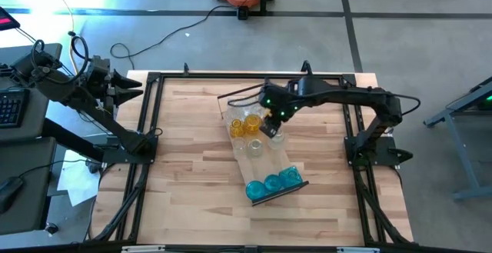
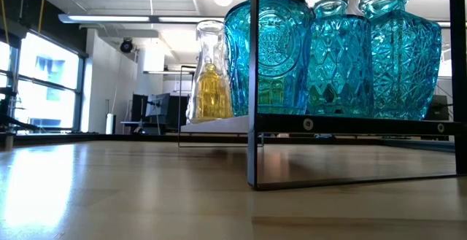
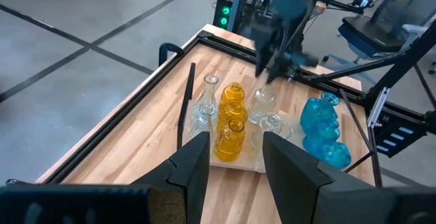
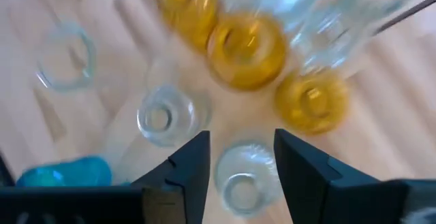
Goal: Sort vases onto shelf
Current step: Put the transparent crystal vase on the shelf aligned with the other transparent crystal vases, then return to Home Position
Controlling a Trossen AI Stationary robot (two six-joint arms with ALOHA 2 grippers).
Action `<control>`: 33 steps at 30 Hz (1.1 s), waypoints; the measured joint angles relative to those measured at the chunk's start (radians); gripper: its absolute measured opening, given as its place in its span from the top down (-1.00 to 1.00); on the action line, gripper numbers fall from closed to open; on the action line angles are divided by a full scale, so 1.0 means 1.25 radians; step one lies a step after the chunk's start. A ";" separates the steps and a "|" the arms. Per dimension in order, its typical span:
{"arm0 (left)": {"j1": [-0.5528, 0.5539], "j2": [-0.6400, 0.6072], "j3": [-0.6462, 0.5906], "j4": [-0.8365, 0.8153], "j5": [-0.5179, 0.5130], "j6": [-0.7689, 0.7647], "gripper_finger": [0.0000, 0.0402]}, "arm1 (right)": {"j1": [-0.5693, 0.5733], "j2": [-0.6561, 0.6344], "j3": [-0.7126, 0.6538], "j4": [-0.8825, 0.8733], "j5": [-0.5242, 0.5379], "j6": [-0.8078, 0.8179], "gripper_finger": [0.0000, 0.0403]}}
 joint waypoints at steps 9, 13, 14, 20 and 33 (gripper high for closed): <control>0.000 0.000 0.000 0.000 0.000 0.006 0.37 | 0.000 -0.004 0.153 -0.338 0.202 0.096 0.60; 0.000 0.000 0.000 0.000 0.000 0.007 0.37 | 0.023 -0.027 0.084 -0.284 0.186 0.086 0.92; 0.000 0.000 0.000 0.000 0.000 0.007 0.37 | 0.029 -0.027 0.068 -0.288 0.188 0.086 0.96; 0.000 0.000 0.001 0.001 -0.011 0.015 0.37 | 0.051 -0.040 0.029 -0.249 0.200 0.122 0.98; 0.000 -0.082 0.002 0.063 0.052 0.091 0.37 | 0.100 -0.361 0.040 -0.067 0.374 0.150 1.00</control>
